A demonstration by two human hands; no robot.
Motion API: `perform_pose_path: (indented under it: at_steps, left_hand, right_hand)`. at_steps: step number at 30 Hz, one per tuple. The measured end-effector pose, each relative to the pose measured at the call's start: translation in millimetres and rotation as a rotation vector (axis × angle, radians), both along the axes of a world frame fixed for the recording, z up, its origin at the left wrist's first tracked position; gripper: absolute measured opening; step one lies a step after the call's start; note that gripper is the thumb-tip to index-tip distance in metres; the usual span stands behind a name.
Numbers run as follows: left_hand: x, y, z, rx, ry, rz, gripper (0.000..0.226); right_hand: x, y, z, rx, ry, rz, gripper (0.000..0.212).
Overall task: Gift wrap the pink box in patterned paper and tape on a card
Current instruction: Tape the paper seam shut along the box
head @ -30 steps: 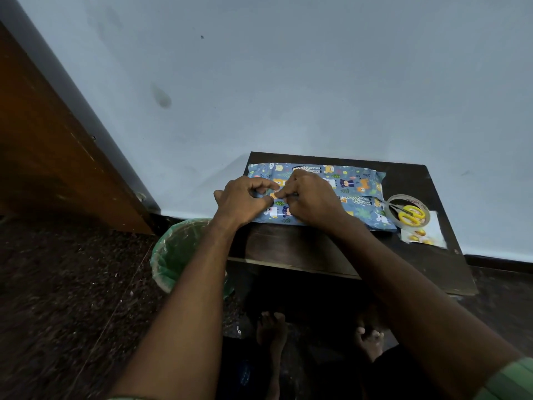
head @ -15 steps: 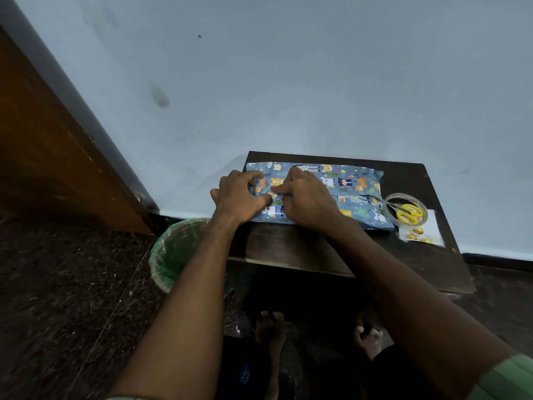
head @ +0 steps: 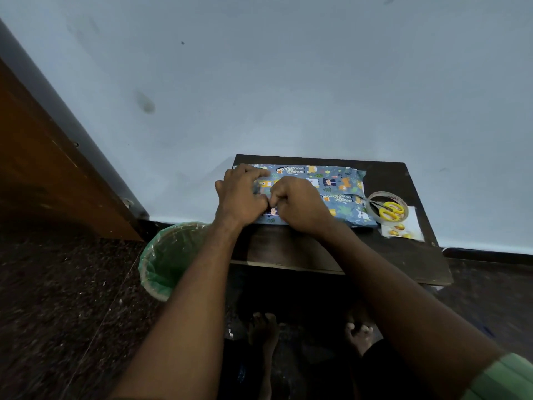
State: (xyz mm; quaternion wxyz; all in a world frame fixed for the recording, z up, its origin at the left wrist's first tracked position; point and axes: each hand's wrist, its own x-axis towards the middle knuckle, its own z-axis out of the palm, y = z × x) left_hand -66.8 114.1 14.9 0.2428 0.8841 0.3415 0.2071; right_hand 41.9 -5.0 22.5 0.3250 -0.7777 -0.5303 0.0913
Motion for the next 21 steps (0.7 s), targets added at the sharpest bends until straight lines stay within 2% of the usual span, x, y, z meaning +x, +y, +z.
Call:
perform_pose_path:
  at_steps: [4,9,13,18,21]
  left_hand:
    - [23.3,-24.3,5.0,-0.035,-0.12,-0.145,0.053]
    - [54.6,-55.9,4.1,-0.041,-0.003,-0.301,0.049]
    - [71.6,-64.7,-1.1,-0.007,0.068,-0.297,0.05]
    - [83.3,-75.0,-4.3,0.057,0.071,-0.272,0.043]
    - [87.8,-82.9,-7.5,0.105,0.113,-0.293,0.052]
  right_hand:
    - [20.7,-15.3,14.0,0.06,0.044,-0.178,0.031]
    - [68.9,-51.2,26.5,0.047,0.055,-0.41,0.033]
    - [102.7,-92.3,26.5,-0.024,0.112,-0.556,0.03]
    - [114.1,-118.8,23.8,-0.09,0.16,-0.576,0.018]
    - [112.8,-118.3,20.3,-0.094,0.199,-0.514,0.014]
